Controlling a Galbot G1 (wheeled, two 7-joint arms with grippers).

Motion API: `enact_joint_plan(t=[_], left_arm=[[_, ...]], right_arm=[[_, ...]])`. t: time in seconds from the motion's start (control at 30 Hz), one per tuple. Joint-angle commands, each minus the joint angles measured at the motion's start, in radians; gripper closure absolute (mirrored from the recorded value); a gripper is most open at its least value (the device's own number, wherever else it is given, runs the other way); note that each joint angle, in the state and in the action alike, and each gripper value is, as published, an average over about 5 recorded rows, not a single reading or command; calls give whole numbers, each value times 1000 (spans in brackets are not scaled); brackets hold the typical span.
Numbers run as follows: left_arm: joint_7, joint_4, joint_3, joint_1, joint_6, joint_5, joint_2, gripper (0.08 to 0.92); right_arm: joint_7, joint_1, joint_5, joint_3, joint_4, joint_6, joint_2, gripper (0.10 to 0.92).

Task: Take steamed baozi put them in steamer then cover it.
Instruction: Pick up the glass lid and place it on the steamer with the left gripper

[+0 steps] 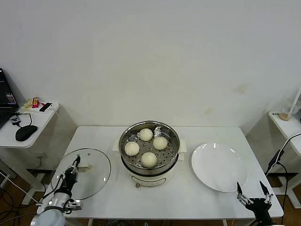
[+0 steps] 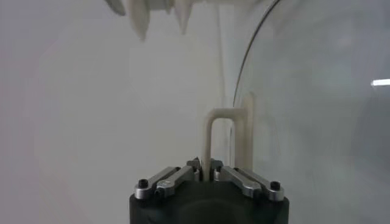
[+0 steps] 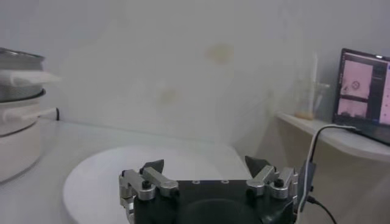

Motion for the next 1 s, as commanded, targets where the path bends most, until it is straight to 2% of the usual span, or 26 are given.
enact_joint_plan(t=[0.03,0.2,0.33,0.57,0.8,1.0], left_arm=[[53,-177,-97,59,27,-194,105,849],[116,-269,-120,54,75,-209,149,849],[168,-335,-77,35,140,-214,163,849],[230,-405,159,-83,249,-220,196,849],[290,-379,449,-301,344,-124,142,849],[398,-335,584,-461,433,-13,55,849]], right_arm=[[-5,1,-1,-11,2,1,-2,203],[-13,4,-28,-12,1,10,-2,203],[-15,9,-85,-17,-8,23,5,203],[-7,20,-184,-20,-21,35,20,203],[-2,44,-278,-20,-39,33,37,203],[-8,65,-313,-39,-41,18,45,203]])
